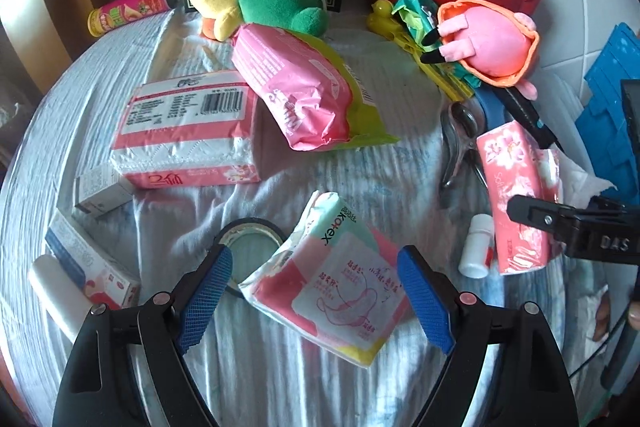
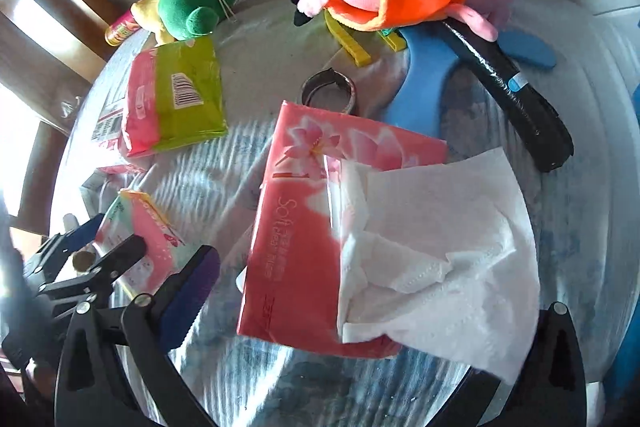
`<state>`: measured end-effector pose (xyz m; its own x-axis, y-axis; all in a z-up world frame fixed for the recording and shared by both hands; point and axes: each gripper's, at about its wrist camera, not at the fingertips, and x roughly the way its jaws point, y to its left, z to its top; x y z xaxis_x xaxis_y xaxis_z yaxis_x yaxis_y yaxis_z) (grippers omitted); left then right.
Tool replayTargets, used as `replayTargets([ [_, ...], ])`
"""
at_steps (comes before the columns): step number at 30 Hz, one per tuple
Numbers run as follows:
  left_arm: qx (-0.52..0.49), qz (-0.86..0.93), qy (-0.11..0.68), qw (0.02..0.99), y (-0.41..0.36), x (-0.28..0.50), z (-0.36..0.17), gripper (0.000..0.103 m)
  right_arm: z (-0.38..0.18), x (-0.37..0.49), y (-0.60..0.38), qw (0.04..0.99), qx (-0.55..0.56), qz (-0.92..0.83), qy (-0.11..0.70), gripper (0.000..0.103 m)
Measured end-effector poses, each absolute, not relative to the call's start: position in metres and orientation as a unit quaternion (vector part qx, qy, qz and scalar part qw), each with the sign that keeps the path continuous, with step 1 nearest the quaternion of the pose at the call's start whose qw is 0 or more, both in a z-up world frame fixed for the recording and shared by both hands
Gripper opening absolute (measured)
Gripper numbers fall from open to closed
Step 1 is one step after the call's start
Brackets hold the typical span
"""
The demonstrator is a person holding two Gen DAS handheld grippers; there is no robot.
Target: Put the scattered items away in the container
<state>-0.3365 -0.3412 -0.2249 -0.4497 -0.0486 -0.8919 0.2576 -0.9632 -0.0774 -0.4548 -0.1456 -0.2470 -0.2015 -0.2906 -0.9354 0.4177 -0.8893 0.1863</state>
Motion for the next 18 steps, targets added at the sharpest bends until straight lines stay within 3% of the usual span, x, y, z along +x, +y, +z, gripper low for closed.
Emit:
replayTargets([
  [6,0.512,-0.844,0.112,0.116,-0.352,-0.320,-0.209,0.085,-0.263,-0.461,-0.164,0.181,0.587,-0.781,0.117,0.103],
  [7,0.512,-0.843,0.115,0.120,-0.354,-0.316,-0.208,0.085,-0.267,-0.458,-0.164,0.182,0.588,-0.778,0.126,0.096],
  [9,0.516,-0.840,0.117,0.122,-0.353,-0.308,-0.211,0.085,-0.266,-0.453,-0.157,0.181,0.581,-0.784,0.121,0.087],
  [18,0.527,-0.826,0.176,0.094,-0.336,-0.327,-0.248,0.085,-0.267,-0.450,-0.121,0.184,0.592,-0.781,0.073,0.087],
])
